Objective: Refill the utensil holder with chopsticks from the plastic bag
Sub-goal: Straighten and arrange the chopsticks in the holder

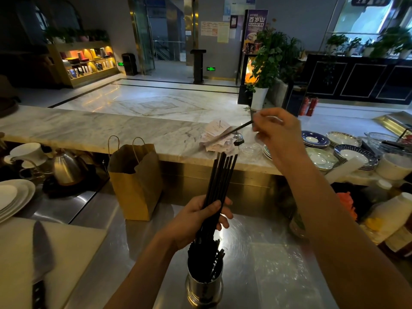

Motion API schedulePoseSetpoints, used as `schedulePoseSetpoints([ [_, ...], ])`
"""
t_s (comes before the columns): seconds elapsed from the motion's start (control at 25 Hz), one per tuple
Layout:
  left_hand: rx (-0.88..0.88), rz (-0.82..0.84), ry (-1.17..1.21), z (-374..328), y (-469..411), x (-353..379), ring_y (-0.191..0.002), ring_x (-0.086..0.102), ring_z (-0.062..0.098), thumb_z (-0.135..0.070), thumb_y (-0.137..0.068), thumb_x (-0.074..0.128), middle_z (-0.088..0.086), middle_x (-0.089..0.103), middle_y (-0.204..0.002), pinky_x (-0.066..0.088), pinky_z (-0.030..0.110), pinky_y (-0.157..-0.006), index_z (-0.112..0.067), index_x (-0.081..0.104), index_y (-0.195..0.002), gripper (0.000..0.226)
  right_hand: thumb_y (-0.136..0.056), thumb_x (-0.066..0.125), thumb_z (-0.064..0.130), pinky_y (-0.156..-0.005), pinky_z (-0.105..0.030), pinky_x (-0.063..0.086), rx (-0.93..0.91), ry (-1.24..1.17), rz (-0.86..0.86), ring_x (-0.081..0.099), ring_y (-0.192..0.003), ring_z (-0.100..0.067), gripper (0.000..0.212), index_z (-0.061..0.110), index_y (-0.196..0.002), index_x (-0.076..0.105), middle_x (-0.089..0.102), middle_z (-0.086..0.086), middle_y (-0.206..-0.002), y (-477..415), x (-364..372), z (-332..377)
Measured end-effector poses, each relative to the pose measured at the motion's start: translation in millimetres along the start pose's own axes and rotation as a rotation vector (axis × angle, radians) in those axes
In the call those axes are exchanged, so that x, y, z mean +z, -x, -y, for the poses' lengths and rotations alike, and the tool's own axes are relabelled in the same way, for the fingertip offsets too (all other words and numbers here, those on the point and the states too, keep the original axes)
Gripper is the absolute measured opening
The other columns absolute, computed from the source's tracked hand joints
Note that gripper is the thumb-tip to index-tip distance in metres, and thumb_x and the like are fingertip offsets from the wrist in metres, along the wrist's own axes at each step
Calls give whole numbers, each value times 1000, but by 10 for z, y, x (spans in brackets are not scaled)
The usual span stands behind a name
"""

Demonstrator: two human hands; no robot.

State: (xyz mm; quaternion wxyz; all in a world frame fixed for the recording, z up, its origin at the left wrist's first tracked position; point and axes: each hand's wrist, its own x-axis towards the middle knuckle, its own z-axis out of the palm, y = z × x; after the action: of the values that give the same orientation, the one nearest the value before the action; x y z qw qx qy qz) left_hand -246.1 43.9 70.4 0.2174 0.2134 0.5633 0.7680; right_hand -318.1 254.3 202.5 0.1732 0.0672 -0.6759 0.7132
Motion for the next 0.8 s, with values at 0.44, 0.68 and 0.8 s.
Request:
schedulePoseSetpoints([
  [0.44,211,-505,219,9,-294,90,-98,73,25,-9,-102,40,12,76,-99,58,26,-80,0,60,-111,24,-79,75,7,-75,-32,58,119,33,-116,70,-81,-21,11,15,-79,67,72,-5,-81,1037,205,-933],
  [0.68,271,-557,277,-32,-344,138,-96,73,24,-10,-104,38,11,76,-95,57,25,-78,-3,60,-106,23,-90,67,21,-64,-23,54,-50,186,-285,64,-69,-15,11,20,-83,58,64,2,-74,1346,386,-1067],
  [0.8,270,-562,278,-39,-349,149,-98,73,24,-11,-104,38,11,76,-96,58,26,-78,-4,61,-106,24,-90,65,24,-63,-18,51,-51,208,-324,62,-68,-12,13,19,-82,56,63,2,-73,1399,428,-1119],
])
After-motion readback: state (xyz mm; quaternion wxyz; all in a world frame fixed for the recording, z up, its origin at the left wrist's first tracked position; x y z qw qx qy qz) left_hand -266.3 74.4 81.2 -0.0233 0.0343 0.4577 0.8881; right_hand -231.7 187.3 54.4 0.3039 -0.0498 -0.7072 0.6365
